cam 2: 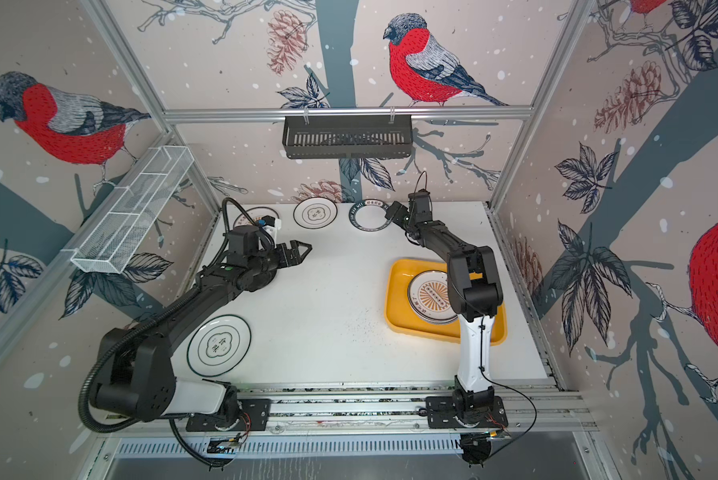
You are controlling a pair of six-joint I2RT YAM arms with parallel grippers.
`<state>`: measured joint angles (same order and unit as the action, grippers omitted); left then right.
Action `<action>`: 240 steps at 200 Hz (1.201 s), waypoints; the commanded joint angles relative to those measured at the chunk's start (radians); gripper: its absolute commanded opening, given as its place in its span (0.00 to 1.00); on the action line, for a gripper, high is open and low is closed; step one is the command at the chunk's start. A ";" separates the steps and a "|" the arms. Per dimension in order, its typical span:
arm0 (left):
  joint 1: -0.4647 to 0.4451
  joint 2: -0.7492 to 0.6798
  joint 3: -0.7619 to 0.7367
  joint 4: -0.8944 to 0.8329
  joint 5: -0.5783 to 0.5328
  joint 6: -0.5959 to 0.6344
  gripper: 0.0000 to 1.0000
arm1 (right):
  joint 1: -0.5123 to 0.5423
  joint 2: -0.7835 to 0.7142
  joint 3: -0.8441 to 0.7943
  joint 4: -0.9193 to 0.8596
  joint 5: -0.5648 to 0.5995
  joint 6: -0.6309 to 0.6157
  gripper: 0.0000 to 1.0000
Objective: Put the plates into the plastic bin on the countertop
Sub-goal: 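Reach the right gripper to the green HAO SHI HAO WEI plate's rim, then grip the green-rimmed plate with the right gripper and lift it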
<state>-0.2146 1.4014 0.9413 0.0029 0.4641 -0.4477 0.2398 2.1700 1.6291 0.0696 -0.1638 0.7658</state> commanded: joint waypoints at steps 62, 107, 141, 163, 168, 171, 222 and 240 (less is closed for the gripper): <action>0.003 0.014 0.013 0.029 0.051 0.044 0.96 | 0.015 0.274 0.259 0.050 -0.066 0.161 0.88; 0.003 0.020 0.013 0.031 0.050 0.042 0.96 | 0.016 0.331 0.289 0.054 -0.040 0.243 0.81; 0.003 0.013 0.013 0.032 0.042 0.045 0.96 | 0.017 0.366 0.314 0.030 -0.023 0.280 0.72; 0.004 0.011 0.011 0.034 0.043 0.043 0.96 | 0.028 0.387 0.303 0.041 -0.020 0.303 0.65; 0.003 0.011 0.010 0.034 0.043 0.043 0.96 | 0.030 0.394 0.307 0.033 -0.020 0.308 0.63; 0.003 0.010 0.010 0.034 0.043 0.043 0.96 | 0.031 0.399 0.311 0.029 -0.020 0.313 0.62; 0.004 0.005 0.008 0.031 0.028 0.044 0.96 | 0.034 0.412 0.293 -0.013 0.004 0.367 0.42; 0.003 0.003 0.008 0.030 0.030 0.042 0.96 | 0.034 0.409 0.289 -0.024 0.013 0.369 0.27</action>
<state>-0.2134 1.4120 0.9466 0.0101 0.4950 -0.4183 0.2699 2.5690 1.9308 0.1982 -0.1722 1.1046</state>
